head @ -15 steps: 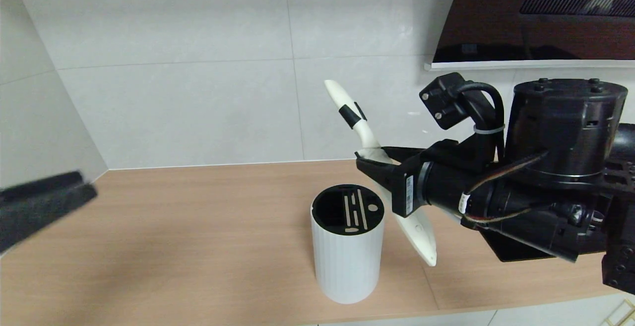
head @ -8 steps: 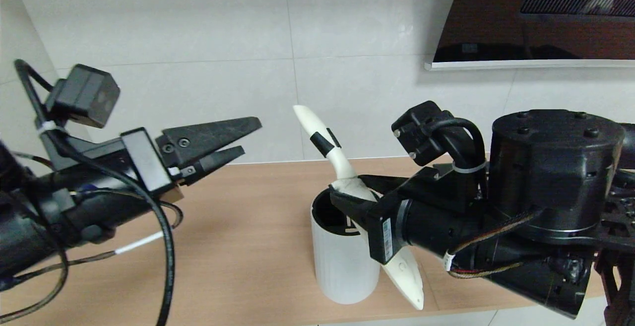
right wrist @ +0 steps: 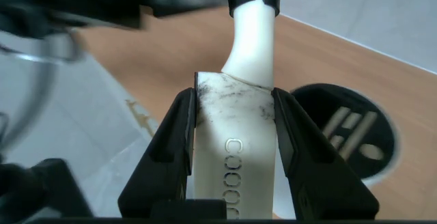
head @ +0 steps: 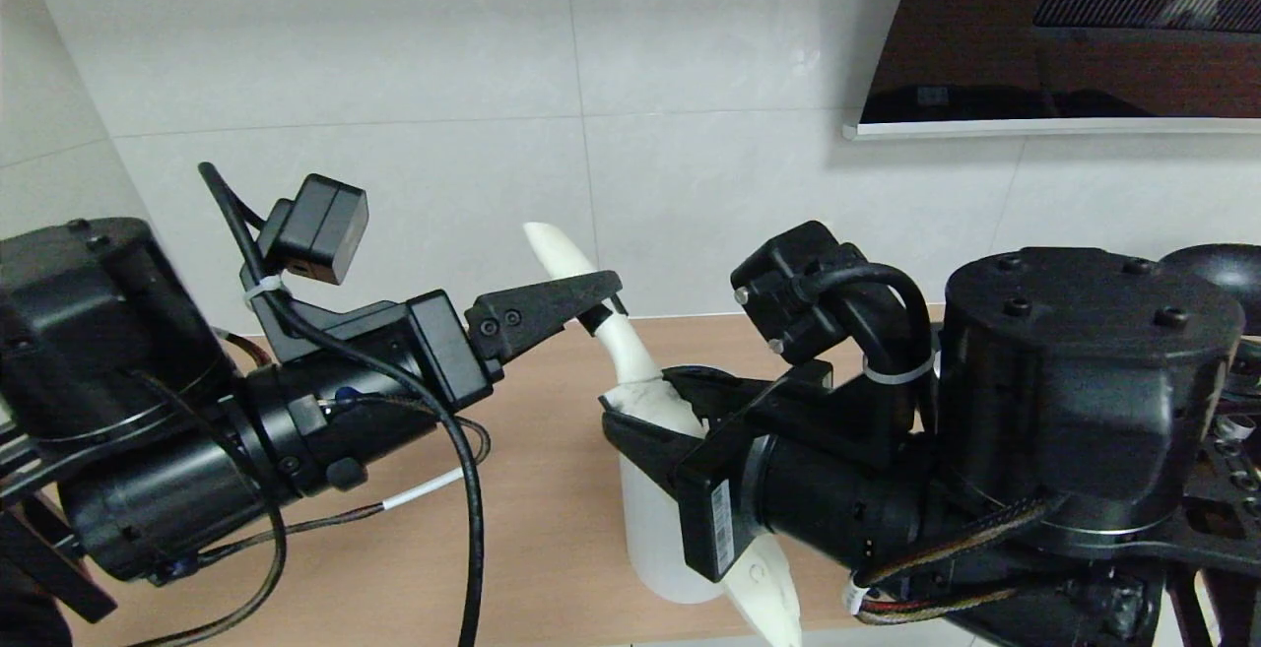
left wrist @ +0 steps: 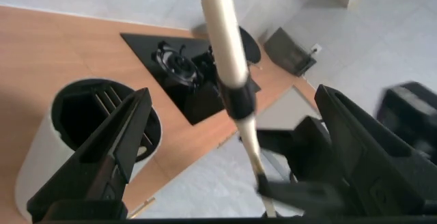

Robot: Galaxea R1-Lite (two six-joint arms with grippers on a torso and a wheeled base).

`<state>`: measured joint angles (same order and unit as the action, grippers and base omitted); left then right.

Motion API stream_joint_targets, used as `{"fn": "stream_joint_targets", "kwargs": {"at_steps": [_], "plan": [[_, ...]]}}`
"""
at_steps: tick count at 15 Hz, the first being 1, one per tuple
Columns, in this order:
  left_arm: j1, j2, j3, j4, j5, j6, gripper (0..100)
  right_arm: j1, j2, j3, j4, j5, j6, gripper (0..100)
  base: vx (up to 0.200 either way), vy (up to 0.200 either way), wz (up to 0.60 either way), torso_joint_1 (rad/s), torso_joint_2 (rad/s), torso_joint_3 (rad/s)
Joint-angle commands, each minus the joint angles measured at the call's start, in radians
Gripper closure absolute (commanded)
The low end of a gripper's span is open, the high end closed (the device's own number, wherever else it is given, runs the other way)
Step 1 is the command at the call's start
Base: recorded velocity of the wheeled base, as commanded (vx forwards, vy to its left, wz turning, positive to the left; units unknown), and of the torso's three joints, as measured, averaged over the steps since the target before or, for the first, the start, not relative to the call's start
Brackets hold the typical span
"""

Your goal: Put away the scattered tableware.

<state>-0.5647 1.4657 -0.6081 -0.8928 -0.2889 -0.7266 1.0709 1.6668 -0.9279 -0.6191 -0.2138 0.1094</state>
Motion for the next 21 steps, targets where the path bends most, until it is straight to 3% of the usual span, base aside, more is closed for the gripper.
{"fn": "stream_joint_targets", "kwargs": {"at_steps": [1,12,13,21], "plan": [[-0.009,0.016,-0.004,-0.002,0.001,-0.001,0,0.008,0.042,-0.008,-0.024,-0.015,0.003,100,0.0,0.0,0.0,0.0,0.0,0.0],[-0.015,0.028,-0.001,-0.008,0.002,-0.002,0,0.031,0.048,-0.008,-0.027,-0.019,0.004,100,0.0,0.0,0.0,0.0,0.0,0.0],[-0.017,0.028,0.001,-0.008,0.002,-0.002,100,0.034,0.048,-0.008,-0.027,-0.019,0.004,100,0.0,0.0,0.0,0.0,0.0,0.0],[-0.018,0.033,-0.001,-0.008,-0.001,-0.005,100,0.037,0.045,-0.006,-0.027,-0.019,0.006,100,0.0,0.0,0.0,0.0,0.0,0.0]]}}
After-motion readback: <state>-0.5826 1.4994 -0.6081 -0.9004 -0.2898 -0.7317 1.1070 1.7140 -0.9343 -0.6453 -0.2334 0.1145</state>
